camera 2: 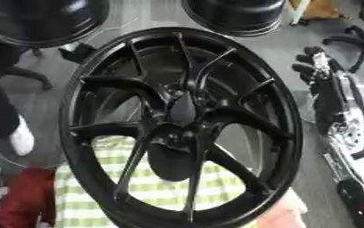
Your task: Pull the pin out of the wheel hub.
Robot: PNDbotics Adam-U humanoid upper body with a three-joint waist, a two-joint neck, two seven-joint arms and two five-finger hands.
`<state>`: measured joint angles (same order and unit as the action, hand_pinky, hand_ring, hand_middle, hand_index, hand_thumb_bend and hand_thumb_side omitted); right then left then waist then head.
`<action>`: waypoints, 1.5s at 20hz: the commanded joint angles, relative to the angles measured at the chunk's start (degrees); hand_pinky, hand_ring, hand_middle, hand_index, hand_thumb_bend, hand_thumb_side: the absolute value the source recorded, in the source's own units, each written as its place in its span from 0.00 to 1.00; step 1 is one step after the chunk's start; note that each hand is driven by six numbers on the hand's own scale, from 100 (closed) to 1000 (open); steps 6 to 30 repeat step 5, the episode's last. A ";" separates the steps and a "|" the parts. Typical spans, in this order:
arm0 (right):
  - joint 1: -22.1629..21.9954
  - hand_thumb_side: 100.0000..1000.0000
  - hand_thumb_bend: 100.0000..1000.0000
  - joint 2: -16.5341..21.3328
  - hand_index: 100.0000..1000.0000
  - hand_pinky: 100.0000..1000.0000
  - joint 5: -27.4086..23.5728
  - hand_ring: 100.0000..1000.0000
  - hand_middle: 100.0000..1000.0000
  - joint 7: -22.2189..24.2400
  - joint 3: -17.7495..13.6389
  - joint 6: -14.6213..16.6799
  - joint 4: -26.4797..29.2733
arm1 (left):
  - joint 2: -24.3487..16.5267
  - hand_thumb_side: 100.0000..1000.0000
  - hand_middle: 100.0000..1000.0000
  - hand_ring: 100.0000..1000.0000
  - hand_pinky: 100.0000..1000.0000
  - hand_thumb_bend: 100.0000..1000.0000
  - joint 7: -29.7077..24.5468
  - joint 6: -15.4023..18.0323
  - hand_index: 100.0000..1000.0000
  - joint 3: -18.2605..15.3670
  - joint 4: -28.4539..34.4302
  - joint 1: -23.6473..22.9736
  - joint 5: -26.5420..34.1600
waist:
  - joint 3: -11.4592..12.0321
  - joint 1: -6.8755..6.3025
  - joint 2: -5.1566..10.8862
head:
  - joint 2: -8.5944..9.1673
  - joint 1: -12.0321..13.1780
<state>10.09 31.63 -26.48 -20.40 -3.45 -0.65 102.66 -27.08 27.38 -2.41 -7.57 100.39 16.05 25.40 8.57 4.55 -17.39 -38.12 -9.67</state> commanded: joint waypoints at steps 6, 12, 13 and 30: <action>0.45 0.69 0.00 0.68 0.80 0.95 -0.08 0.78 0.73 0.05 -0.50 0.34 0.36 | -0.30 0.74 0.80 0.79 0.58 0.23 -0.10 -0.15 0.83 -0.20 2.02 0.22 -2.64 | -0.16 -0.65 0.83 | -0.44 0.14; 0.45 0.69 0.00 0.68 0.80 0.95 -0.08 0.78 0.73 0.05 -0.50 0.34 0.36 | -0.30 0.74 0.80 0.79 0.58 0.23 -0.10 -0.15 0.83 -0.20 2.02 0.22 -2.64 | -0.16 -0.65 0.83 | -0.44 0.14; 0.45 0.69 0.00 0.68 0.80 0.95 -0.08 0.78 0.73 0.05 -0.50 0.34 0.36 | -0.30 0.74 0.80 0.79 0.58 0.23 -0.10 -0.15 0.83 -0.20 2.02 0.22 -2.64 | -0.16 -0.65 0.83 | -0.44 0.14; 0.45 0.69 0.00 0.68 0.80 0.95 -0.08 0.78 0.73 0.05 -0.50 0.34 0.36 | -0.30 0.74 0.80 0.79 0.58 0.23 -0.10 -0.15 0.83 -0.20 2.02 0.22 -2.64 | -0.16 -0.65 0.83 | -0.44 0.14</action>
